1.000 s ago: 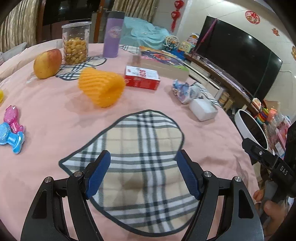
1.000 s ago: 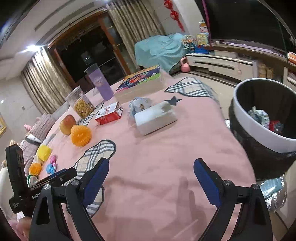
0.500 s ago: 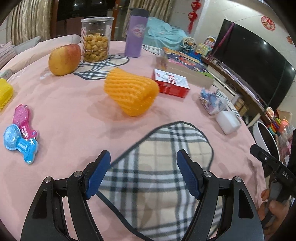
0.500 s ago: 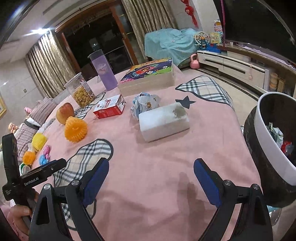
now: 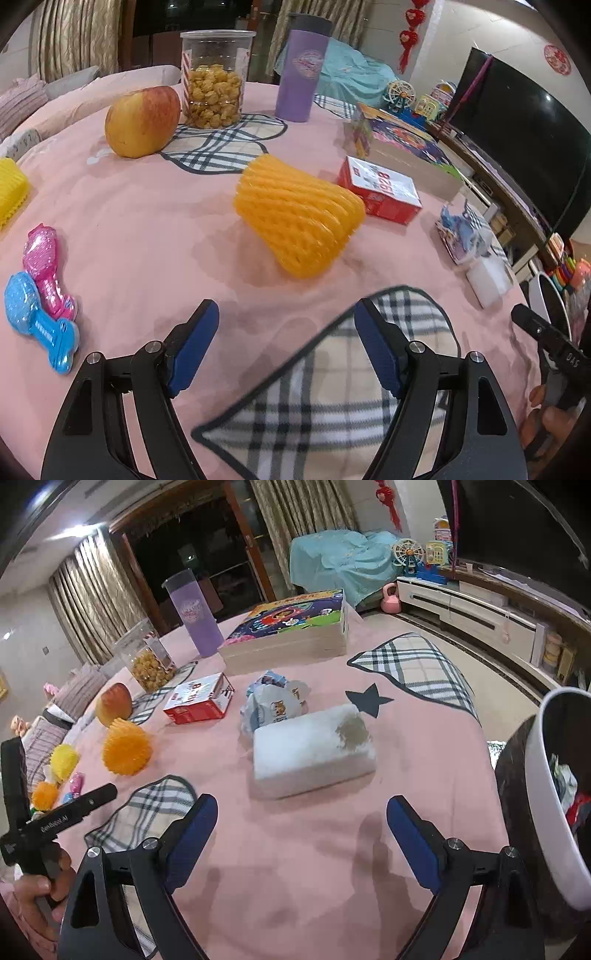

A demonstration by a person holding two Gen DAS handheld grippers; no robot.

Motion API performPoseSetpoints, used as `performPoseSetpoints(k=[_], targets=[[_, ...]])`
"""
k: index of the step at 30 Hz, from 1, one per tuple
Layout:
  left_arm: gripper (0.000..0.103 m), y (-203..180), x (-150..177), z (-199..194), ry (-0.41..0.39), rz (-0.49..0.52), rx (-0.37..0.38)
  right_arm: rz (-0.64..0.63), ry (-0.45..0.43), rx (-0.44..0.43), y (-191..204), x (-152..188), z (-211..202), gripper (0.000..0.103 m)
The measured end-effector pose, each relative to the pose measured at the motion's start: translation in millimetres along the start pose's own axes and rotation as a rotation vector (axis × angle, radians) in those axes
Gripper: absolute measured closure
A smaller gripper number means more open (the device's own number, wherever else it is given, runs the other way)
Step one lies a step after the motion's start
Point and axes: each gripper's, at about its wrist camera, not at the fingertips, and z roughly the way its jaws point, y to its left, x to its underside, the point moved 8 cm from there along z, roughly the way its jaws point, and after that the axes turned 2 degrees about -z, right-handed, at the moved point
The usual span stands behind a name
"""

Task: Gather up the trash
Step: 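Move both open grippers back over the table clutter, then grasp the orange mesh fruit sleeve with the left gripper while the right grasps the white foam block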

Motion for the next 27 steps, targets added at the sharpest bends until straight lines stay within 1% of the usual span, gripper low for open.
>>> performPoseSetpoints(k=[4,7,9,10,11,12,13,14,16,17,18,19,21,22,23,27], targets=[[0.026,4.6,-12.5,1.3,-0.034,-0.017,0.022,-0.033,0.007,0.005,-0.9,-5.6,10.8,0.009],[0.027,4.5,-19.3,4.4,-0.054,-0.011,0.028,-0.048,0.031,-0.002,0.1,-9.0,21.6,0.009],[0.04,3.1,-21.6,7.8,-0.055,-0.003,0.033,-0.054,0.037,-0.005,0.7,-10.6,26.0,0.009],[0.056,1.8,-21.5,10.9,-0.044,0.001,0.04,-0.051,0.043,-0.005,0.0,-11.0,28.0,0.009],[0.077,-0.5,-20.3,15.2,-0.024,0.009,0.053,-0.045,0.049,-0.007,-1.1,-10.9,29.4,0.01],[0.085,-2.5,-18.7,17.8,-0.009,0.014,0.064,-0.038,0.05,-0.009,-2.6,-10.4,29.1,0.012],[0.086,-4.1,-17.5,18.7,-0.003,0.019,0.07,-0.025,0.048,-0.006,-5.6,-9.7,28.4,0.015],[0.087,-5.1,-17.7,17.0,-0.011,0.023,0.073,-0.016,0.045,0.003,-8.3,-9.1,27.1,0.027],[0.09,-7.0,-18.0,12.8,-0.023,0.029,0.088,0.007,0.03,-0.015,-10.3,-8.5,22.8,0.029],[0.09,-8.0,-17.3,10.4,-0.029,0.036,0.088,0.007,0.025,-0.018,-10.0,-8.1,20.5,0.035],[0.091,-9.2,-16.2,8.2,-0.032,0.042,0.089,0.006,0.024,-0.026,-8.1,-6.6,17.6,0.047],[0.091,-11.0,-14.3,4.9,-0.036,0.051,0.092,0.005,0.022,-0.029,-5.5,-4.6,14.3,0.05],[0.092,-15.8,-9.1,-1.3,-0.037,0.065,0.106,-0.004,0.014,-0.03,-0.2,-0.6,7.6,0.064],[0.092,-18.3,-6.3,-4.4,-0.037,0.071,0.113,-0.007,0.011,-0.028,1.9,1.7,4.3,0.066],[0.092,-22.3,-1.9,-8.7,-0.037,0.081,0.125,-0.004,0.009,-0.03,2.8,3.3,2.1,0.071],[0.092,-33.4,12.5,-18.2,-0.023,0.104,0.16,0.017,0.002,-0.033,0.6,8.8,-6.6,0.076]])
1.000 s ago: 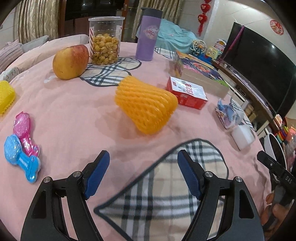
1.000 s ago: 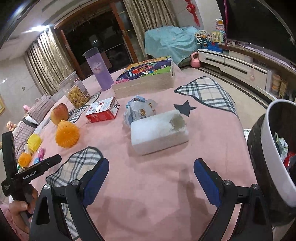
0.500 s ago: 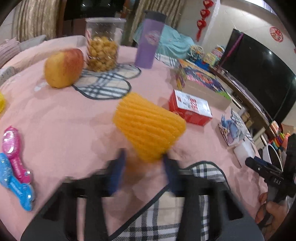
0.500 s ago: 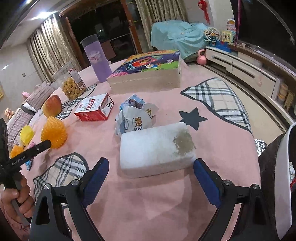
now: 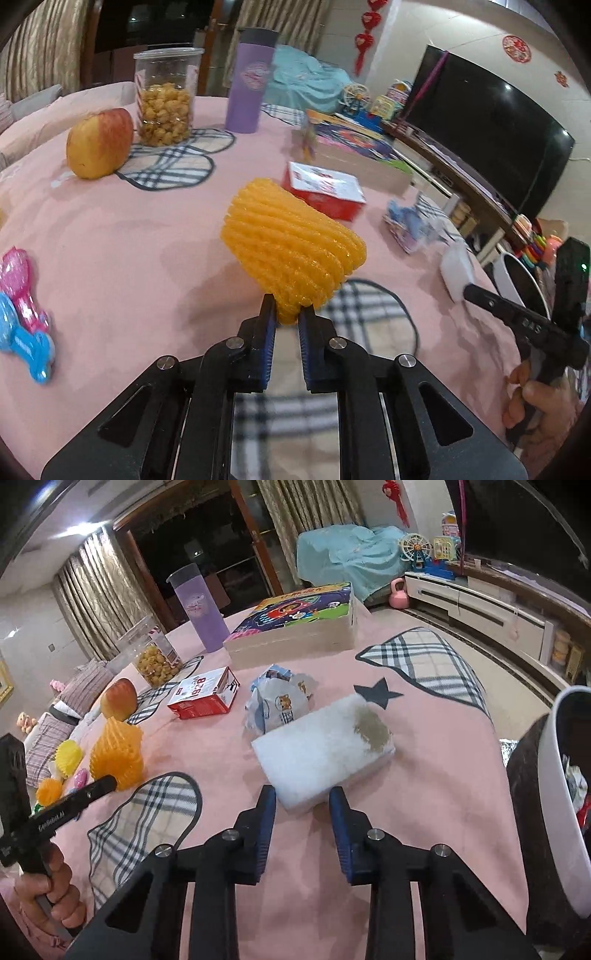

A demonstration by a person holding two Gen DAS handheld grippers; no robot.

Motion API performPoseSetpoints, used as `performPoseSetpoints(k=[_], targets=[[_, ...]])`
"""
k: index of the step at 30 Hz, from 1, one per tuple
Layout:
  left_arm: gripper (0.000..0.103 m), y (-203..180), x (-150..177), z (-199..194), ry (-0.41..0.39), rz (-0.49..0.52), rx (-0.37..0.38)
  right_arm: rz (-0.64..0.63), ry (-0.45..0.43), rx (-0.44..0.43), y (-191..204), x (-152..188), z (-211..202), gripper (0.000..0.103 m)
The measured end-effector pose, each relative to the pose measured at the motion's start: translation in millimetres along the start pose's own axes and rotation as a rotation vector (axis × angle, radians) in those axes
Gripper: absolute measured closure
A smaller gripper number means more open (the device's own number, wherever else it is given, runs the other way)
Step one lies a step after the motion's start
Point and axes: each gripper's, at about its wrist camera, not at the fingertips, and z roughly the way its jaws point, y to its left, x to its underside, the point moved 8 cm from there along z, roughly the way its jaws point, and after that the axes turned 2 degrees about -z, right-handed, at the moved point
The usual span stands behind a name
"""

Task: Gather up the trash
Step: 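Grasp the orange mesh fruit sleeve with the left gripper while the right grasps the white foam block, then carry the orange mesh sleeve and white foam block in both grippers over the bin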

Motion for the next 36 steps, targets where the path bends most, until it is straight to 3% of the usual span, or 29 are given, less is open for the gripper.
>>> performPoseSetpoints(k=[5,7,8,9,10,19,20,21,26,36], targets=[[0.092,-12.2,11.7,-5.6,0.009,0.017,0.027,0.072,0.009,0.002,-5.6,5.2,-10.3,0.07],[0.092,-14.8,14.8,-4.4,0.02,0.012,0.039,0.088,0.002,-0.01,-3.6,3.8,-12.5,0.051],[0.092,-16.0,16.1,-3.7,0.024,0.013,0.044,0.091,-0.009,-0.006,-2.5,1.9,-12.6,0.031],[0.092,-17.6,17.6,-3.2,0.027,0.018,0.044,0.086,-0.023,0.008,-1.5,-0.5,-12.5,0.019],[0.092,-18.8,19.1,-3.3,0.028,0.022,0.044,0.067,-0.04,0.029,0.3,-5.0,-11.9,0.018],[0.092,-22.2,21.7,-0.8,0.029,0.044,0.046,0.065,0.021,0.071,7.0,-15.9,33.1,0.019],[0.092,-21.8,21.7,-0.2,0.031,0.044,0.048,0.062,0.024,0.083,6.5,-14.0,34.4,0.03],[0.092,-21.6,21.8,-0.2,0.031,0.044,0.049,0.061,0.029,0.109,4.1,-11.6,34.9,0.049],[0.092,-26.7,22.7,-1.3,0.023,0.07,0.048,0.073,-0.013,0.078,2.9,-8.1,18.5,0.059],[0.092,-62.7,35.1,-8.6,0.046,0.112,0.109,0.114,-0.07,0.002,-0.1,12.0,-35.5,0.06]])
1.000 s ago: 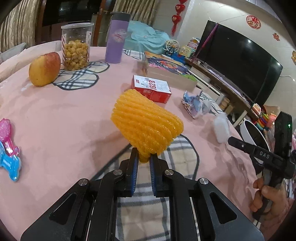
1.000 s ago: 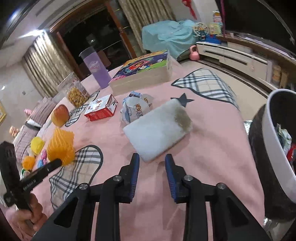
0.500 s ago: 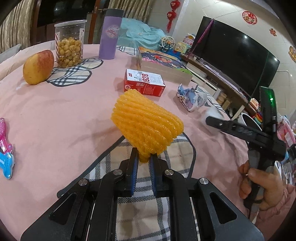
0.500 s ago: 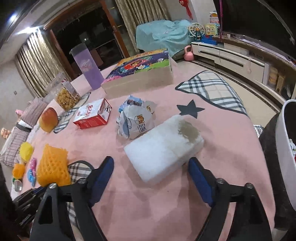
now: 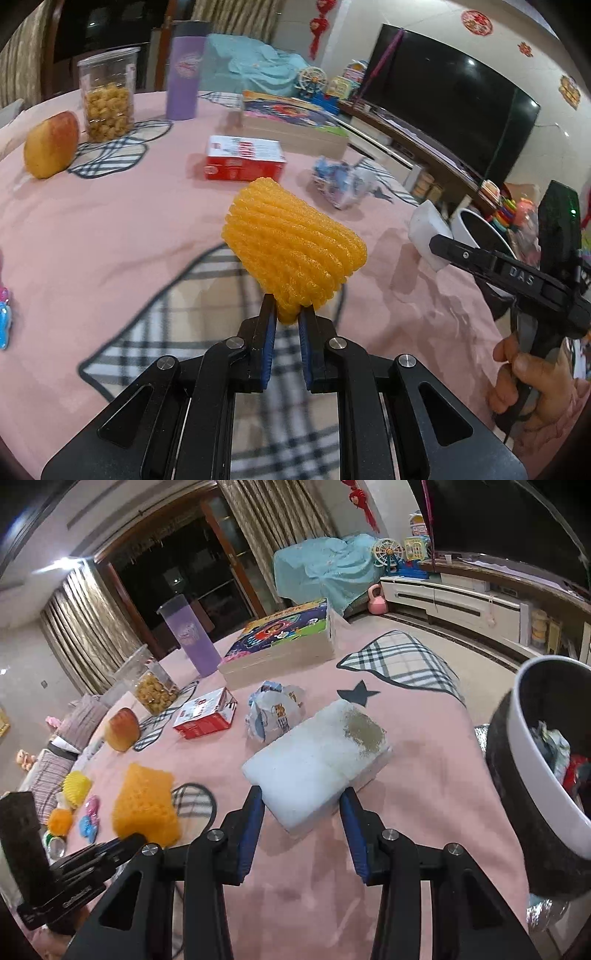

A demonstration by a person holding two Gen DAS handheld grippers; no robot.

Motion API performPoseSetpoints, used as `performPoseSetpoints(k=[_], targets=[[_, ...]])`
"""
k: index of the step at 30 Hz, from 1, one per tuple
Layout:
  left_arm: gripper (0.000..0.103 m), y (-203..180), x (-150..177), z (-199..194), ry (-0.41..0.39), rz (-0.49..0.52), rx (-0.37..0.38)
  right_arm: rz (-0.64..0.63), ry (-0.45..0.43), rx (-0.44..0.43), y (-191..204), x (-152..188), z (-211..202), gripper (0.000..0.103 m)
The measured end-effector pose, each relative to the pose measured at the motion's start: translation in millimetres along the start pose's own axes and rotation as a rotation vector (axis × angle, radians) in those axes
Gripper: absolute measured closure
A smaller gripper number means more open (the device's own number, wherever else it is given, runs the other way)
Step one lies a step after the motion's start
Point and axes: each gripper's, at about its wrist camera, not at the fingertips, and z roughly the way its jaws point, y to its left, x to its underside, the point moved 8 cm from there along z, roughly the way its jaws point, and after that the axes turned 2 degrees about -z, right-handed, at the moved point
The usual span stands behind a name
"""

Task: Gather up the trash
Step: 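Carry the orange mesh sleeve and white foam block in both grippers over the bin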

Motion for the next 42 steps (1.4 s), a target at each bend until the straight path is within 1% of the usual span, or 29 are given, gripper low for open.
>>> performPoseSetpoints(k=[7,14,27,32,35,42], targets=[[0.092,-43.7,2.7,-5.5,-0.005,0.073,0.045,0.049,-0.035,-0.033,-8.8,20.9,-35.1,0.06],[0.092,-81.7,8.7,-6.8,0.0,0.133,0.078,0.063,-0.06,-0.028,-18.2,28.3,-63.4,0.06],[0.092,-133.6,12.0,-6.4,0.009,0.204,0.126,0.09,-0.125,0.008,-45.1,31.2,-110.2,0.06],[0.092,-159.6,10.0,-1.4,0.017,0.241,0.156,0.111,-0.147,0.032,-63.6,27.5,-122.2,0.06],[0.092,-176.4,8.4,4.3,0.034,0.248,0.189,0.13,-0.159,0.043,-75.6,24.4,-128.2,0.06],[0.092,-210.7,0.6,16.6,0.038,0.317,0.198,0.16,-0.178,0.081,-110.0,17.6,-141.7,0.06]])
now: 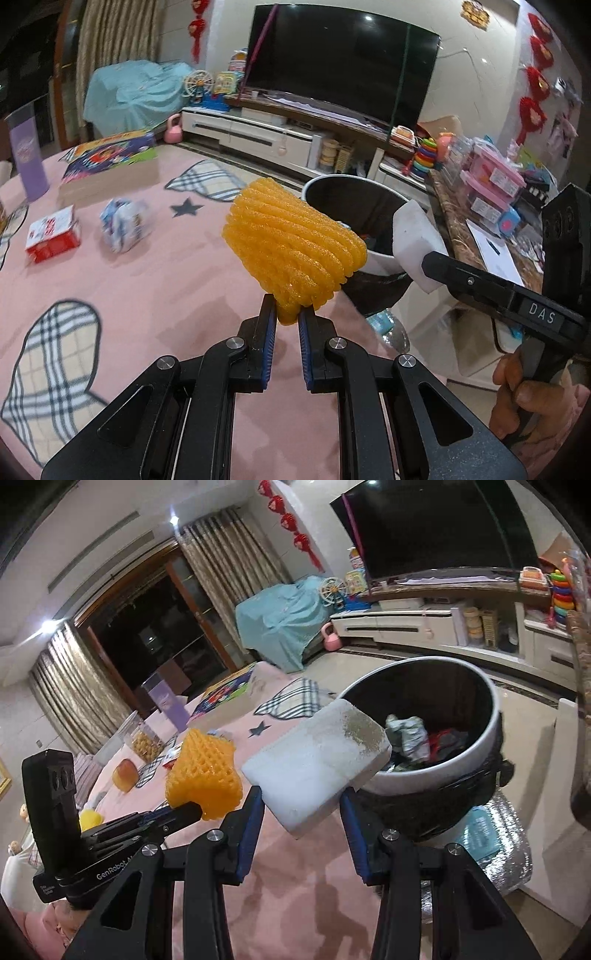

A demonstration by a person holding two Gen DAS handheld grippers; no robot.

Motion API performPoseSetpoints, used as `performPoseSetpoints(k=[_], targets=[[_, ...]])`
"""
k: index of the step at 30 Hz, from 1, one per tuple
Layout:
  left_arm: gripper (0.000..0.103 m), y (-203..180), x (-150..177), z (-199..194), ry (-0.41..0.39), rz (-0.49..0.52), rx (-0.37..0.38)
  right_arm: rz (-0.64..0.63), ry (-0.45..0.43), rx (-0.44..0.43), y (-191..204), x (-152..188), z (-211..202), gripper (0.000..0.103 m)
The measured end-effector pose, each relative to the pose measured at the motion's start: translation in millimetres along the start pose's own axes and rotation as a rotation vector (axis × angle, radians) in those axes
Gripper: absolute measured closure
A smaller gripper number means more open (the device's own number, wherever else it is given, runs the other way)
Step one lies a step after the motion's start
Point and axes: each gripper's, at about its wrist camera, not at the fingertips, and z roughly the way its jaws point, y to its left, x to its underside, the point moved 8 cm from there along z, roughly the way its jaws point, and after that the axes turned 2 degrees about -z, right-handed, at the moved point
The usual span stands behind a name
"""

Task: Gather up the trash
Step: 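Carry the orange mesh sleeve and white foam block in both grippers over the bin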

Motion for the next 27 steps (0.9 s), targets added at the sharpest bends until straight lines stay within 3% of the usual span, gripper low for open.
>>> performPoseSetpoints(k=[14,27], targets=[[0.092,-42.8,-47.5,41.5,0.007,0.085,0.019,0.038,-0.035,0.07,-52.1,-40.1,-4.5,0.06],[0.092,-60.4,-76.4,76.2,0.03,0.11,0.028,0.031,-0.009,0.108,-80.6,-59.3,8.9,0.06]])
